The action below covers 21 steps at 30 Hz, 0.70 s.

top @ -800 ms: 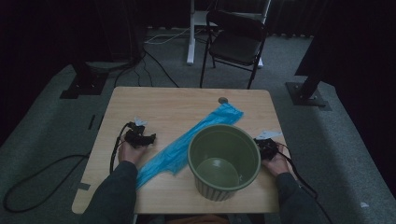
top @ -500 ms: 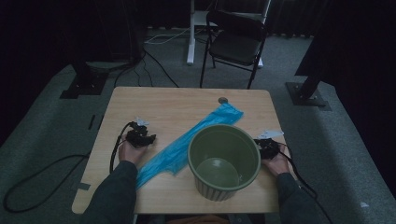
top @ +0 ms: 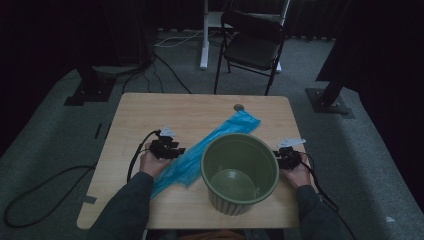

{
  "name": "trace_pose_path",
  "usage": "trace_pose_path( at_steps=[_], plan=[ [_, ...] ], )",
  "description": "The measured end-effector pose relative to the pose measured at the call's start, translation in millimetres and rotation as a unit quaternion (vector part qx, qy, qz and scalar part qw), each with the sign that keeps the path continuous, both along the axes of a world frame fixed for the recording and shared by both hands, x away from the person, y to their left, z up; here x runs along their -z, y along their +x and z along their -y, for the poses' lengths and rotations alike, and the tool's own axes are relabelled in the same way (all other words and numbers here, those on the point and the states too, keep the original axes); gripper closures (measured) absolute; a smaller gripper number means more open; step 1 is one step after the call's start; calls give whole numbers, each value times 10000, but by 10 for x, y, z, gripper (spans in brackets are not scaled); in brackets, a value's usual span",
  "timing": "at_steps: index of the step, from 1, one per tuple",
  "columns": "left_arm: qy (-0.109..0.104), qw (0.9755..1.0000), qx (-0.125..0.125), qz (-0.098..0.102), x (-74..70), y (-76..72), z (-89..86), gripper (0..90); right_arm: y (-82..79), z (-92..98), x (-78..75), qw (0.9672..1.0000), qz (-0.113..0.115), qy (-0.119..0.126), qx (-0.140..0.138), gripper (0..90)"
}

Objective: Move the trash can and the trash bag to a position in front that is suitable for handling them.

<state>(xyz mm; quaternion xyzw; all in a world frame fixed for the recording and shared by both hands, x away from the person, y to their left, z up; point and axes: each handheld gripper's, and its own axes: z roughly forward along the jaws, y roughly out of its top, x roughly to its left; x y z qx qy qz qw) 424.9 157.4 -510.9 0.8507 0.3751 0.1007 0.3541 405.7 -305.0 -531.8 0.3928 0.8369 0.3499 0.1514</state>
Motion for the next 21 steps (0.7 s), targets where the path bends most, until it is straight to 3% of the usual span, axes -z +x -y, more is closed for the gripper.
trace_pose_path(
  at_steps=[7, 10, 11, 15, 21],
  plan=[
    [547, 9983, 87, -189, 145, -4, 127, 650, -5, -1, -2, 10000, 18, -19, -14, 578],
    [569, 9982, 48, -155, 147, -4, 131, 702, -7, 2, -2, 10000, 29, -37, -11, 574],
    [595, 9981, 37, -147, 146, -4, 131, 781, -9, 2, 1, 10000, 21, -49, -9, 573],
    [610, 9980, 38, -150, 145, -2, 121, 892, -11, -2, 3, 10000, 12, -69, -4, 574],
    [624, 9978, -180, -133, 145, 33, 54, 898, -10, -2, 5, 10000, -12, -79, -2, 580]
  ],
)
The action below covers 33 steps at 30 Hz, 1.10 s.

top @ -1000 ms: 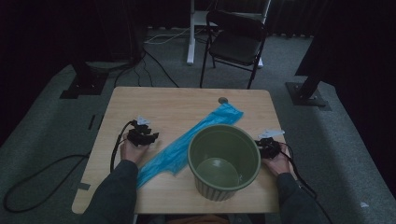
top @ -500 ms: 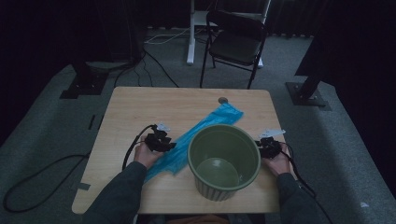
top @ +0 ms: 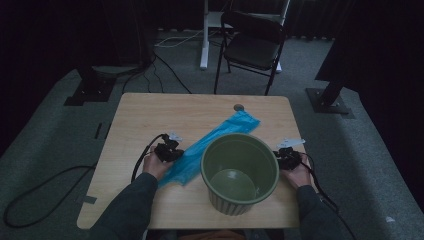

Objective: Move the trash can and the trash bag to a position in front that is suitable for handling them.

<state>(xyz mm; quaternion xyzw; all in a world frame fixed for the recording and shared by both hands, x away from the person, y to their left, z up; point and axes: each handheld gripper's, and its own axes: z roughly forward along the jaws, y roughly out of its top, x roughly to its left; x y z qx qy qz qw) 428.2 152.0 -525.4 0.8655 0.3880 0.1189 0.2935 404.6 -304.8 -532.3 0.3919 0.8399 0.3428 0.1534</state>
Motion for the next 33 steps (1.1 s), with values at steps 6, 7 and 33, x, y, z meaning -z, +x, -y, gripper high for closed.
trace_pose_path(
  at_steps=[6, 7, 33],
  plan=[
    [-54, 9988, -488, 20, 6, 70, -202, 899, -1, 5, -6, 10000, -1, 6, -20, 586],
    [-65, 9983, -586, 26, 7, 81, -238, 898, -2, 6, -7, 10000, 1, 6, -21, 586],
    [-855, 9946, 169, 558, -425, -399, -130, 574, -349, -80, -328, 9959, 53, 241, -868, 564]
  ],
)
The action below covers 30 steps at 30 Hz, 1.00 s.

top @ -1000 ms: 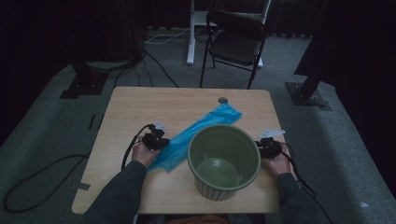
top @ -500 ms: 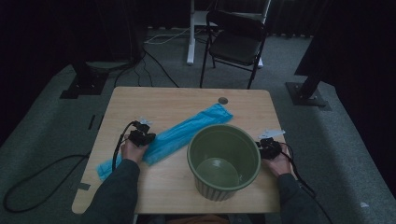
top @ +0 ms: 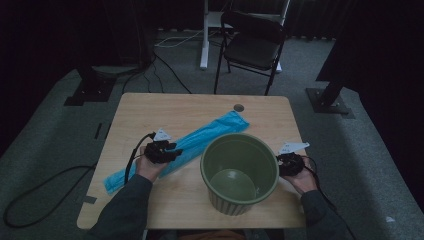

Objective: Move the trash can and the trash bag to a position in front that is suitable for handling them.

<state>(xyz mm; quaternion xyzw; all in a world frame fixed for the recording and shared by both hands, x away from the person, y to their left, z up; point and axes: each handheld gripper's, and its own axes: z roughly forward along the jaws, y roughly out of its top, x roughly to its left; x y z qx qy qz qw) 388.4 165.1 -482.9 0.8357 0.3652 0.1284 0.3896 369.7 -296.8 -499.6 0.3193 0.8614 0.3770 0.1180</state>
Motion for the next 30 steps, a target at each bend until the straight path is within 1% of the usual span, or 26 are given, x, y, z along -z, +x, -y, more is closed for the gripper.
trace_pose_path(
  at_steps=[2, 4, 5, 6, 7, 10, 15, 17, 18, 20, 22, 24, 30],
  plan=[
    [-33, 9998, 219, -30, -6, -83, 79, 551, -62, 7, -20, 10000, -26, 20, -84, 545],
    [-79, 9990, 439, -75, -14, -166, 162, 547, -119, 15, -31, 9998, -80, 38, -185, 534],
    [-45, 9985, 549, -74, -22, -207, 206, 545, -146, 19, -36, 9997, -96, 41, -206, 531],
    [-54, 9978, 651, -82, -28, -248, 250, 539, -198, 34, -50, 9995, -103, 30, -282, 526],
    [-65, 9971, 750, -89, -34, -287, 293, 539, -198, 34, -50, 9995, -103, 30, -282, 526],
    [-36, 9949, 1009, -54, -48, -374, 400, 536, -281, 59, -73, 9991, -145, 104, -384, 524],
    [-156, 9920, 1247, -83, -71, -452, 502, 537, -395, 37, -103, 9977, -181, 184, -625, 522],
    [-306, 9904, 1340, -152, -79, -473, 526, 536, -426, 9, -117, 9969, -204, 231, -721, 521],
    [-311, 9899, 1380, -135, -86, -484, 541, 537, -435, -8, -126, 9965, -209, 265, -768, 527],
    [-233, 9906, 1344, -61, -95, -502, 558, 551, -436, -38, -139, 9963, -177, 225, -806, 529],
    [-275, 9904, 1352, -109, -93, -497, 542, 550, -427, -46, -142, 9964, -202, 232, -786, 529],
    [-272, 9909, 1319, -91, -91, -489, 532, 553, -407, -56, -138, 9964, -209, 261, -785, 530],
    [-203, 9937, 1104, -10, -101, -454, 472, 560, -314, -172, -154, 9964, -223, 225, -786, 541]
  ],
)
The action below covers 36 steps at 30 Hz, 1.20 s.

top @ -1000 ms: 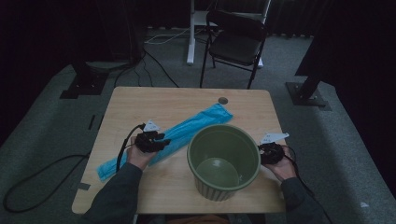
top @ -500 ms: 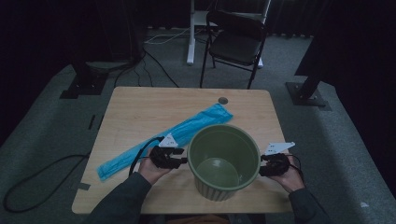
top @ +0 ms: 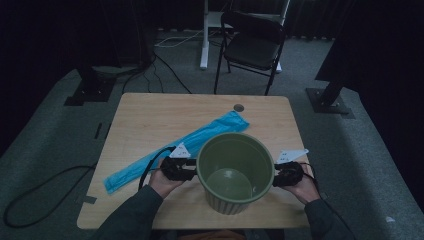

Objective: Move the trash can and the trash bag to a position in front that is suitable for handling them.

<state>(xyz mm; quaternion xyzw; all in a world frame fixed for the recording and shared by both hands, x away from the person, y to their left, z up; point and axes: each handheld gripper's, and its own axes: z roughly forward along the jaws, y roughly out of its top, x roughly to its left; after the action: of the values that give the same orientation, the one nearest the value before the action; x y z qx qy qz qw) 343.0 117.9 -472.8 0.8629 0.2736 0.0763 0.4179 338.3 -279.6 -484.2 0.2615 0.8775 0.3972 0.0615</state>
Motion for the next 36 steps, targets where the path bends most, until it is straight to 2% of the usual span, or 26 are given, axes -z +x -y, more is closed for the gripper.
trace_pose_path(
  at_steps=[5, 11, 16, 18, 22, 26, 30, 36],
  plan=[
    [-47, 10000, 27, -30, -27, -43, -101, 548, 4, -55, -25, 9999, -18, -68, -75, 517],
    [-210, 9996, 189, -76, -68, -223, -223, 531, -139, 7, -26, 9995, -103, 36, -280, 477],
    [-195, 9986, 475, -116, -69, -368, -180, 518, -268, 1, -68, 9988, -104, 69, -472, 460],
    [-121, 9989, 452, -38, -72, -382, -160, 519, -288, -11, -69, 9981, -187, 111, -581, 455],
    [-142, 9993, 353, -56, -70, -349, -177, 521, -278, -38, -67, 9979, -210, 61, -607, 456],
    [-166, 9997, 182, -25, -67, -265, -202, 530, -199, -88, -86, 9986, -151, -24, -515, 463],
    [-227, 9997, -53, -65, -50, -117, -240, 535, -50, -144, -90, 9992, -109, -36, -385, 472],
    [-151, 9995, -268, 7, -44, 3, -291, 539, 214, -237, -101, 9998, -68, -78, -186, 478]
  ],
)
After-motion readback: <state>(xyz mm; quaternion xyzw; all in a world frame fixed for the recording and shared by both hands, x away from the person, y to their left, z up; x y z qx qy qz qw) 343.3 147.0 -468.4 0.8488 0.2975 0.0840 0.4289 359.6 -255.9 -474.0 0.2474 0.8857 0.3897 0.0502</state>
